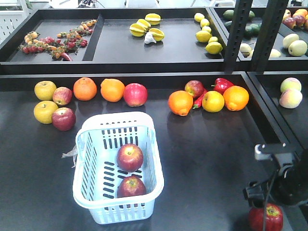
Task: Pick three apples into basket with both arms
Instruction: 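Reach the right gripper to the red apple nearest the robot and grasp it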
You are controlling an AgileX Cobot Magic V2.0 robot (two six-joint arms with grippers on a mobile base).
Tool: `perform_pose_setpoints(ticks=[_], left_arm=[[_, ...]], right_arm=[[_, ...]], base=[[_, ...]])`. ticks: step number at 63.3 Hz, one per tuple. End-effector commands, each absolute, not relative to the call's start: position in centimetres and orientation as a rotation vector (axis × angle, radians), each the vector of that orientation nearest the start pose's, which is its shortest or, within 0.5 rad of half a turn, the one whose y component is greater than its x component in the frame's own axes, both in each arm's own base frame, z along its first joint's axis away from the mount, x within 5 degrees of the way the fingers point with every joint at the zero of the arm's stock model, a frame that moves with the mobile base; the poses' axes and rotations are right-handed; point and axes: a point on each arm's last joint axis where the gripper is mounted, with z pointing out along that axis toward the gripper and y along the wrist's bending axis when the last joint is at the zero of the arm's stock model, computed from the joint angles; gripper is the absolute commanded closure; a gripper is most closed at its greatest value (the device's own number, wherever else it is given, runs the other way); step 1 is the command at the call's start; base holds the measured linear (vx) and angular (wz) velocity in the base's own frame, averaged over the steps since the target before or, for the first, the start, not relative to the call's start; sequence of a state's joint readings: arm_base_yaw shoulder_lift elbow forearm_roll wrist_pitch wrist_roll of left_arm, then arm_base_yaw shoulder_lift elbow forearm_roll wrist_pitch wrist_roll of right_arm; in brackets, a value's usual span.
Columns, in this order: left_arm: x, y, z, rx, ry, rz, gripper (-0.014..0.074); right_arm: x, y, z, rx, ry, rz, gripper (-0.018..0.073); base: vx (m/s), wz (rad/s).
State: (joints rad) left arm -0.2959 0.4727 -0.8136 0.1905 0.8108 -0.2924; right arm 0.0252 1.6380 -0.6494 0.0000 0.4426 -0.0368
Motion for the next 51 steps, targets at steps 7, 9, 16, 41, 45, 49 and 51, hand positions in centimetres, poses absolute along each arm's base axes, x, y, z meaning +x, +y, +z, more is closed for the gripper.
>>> perform_pose_setpoints(ticks=[7, 9, 16, 41, 45, 49, 51], left_arm=[[7.1, -0.9, 39.1, 0.04, 1.86, -0.186, 0.0063], [7.1, -0.9, 39.1, 0.04, 1.86, -0.186, 0.0063], [7.1, -0.9, 39.1, 0.04, 1.86, -0.186, 0.0063], [7.1, -0.9, 39.1, 0.04, 1.86, -0.186, 0.0063], [7.1, -0.9, 39.1, 0.04, 1.86, -0.186, 0.0063], [7.1, -0.9, 39.1, 0.04, 1.86, -0.186, 0.0063], [7.1, -0.9, 39.1, 0.04, 1.86, -0.186, 0.0063]], right_arm=[[25.5, 0.5, 11.6, -0.042, 2.968, -0.005, -0.0061], [25.5, 0.5, 11.3, -0.043, 2.981, -0.006, -0.0061], [25.6, 0.5, 10.3, -0.025, 2.998, -0.004, -0.0058], [25.6, 0.5, 9.1, 0.04, 3.036, 0.001, 0.006], [25.6, 0.5, 9.1, 0.043, 3.035, 0.001, 0.0109], [25.6, 0.5, 9.1, 0.049, 3.035, 0.001, 0.016], [25.6, 0.5, 9.1, 0.052, 3.036, 0.001, 0.0176]], base=[[0.0, 0.0], [0.0, 0.0], [0.0, 0.0], [0.0, 0.0], [0.0, 0.0], [0.0, 0.0], [0.0, 0.0]])
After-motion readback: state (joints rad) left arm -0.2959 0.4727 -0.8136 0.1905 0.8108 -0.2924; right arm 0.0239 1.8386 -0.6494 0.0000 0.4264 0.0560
